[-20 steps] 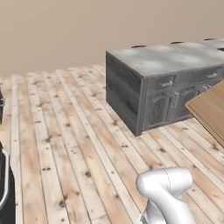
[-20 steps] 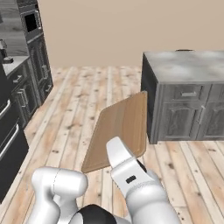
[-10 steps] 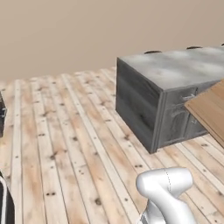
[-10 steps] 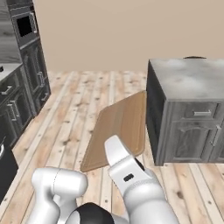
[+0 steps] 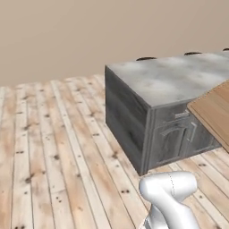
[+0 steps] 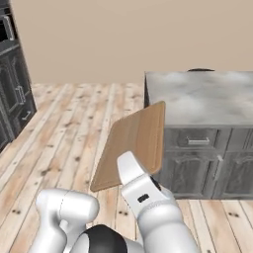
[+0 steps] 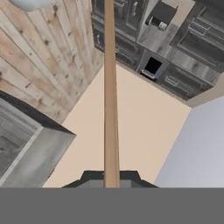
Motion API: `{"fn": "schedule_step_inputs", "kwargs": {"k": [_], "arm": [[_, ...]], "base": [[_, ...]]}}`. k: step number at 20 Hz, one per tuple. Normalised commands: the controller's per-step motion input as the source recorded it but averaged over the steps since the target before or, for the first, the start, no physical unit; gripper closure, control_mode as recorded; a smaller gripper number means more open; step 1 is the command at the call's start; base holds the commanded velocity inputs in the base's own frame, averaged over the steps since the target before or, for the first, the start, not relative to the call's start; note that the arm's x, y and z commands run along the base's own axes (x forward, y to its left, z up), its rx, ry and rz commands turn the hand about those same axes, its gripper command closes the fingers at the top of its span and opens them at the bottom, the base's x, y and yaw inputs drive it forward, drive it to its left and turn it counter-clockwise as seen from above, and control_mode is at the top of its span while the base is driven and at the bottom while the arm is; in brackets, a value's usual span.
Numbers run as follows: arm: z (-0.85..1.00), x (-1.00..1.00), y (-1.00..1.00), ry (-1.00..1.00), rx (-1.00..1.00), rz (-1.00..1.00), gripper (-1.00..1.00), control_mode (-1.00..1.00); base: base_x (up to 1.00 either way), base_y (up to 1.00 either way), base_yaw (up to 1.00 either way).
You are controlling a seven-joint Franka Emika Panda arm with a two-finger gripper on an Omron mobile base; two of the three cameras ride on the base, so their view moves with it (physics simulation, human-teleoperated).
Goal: Move the cutting board and knife to the sink. Then move spray from the cabinet to the counter.
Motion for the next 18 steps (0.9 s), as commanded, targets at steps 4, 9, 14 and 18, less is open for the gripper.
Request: {"fn": "schedule_step_inputs", "kwargs": {"k": [4, 9, 14, 18], "arm": [[0.00, 0.00, 0.00, 0.00, 0.00, 0.00, 1.00, 1.00], [0.00, 0.00, 0.00, 0.00, 0.00, 0.00, 1.00, 1.00], [0.00, 0.00, 0.00, 0.00, 0.00, 0.00, 1.00, 1.00], [0.00, 0.00, 0.00, 0.00, 0.00, 0.00, 1.00, 1.00]], "base": [[0.42, -1.00, -0.03], [0.53, -1.00, -0.03], [0.73, -1.00, -0.02], [0.93, -1.00, -0.03]]}}
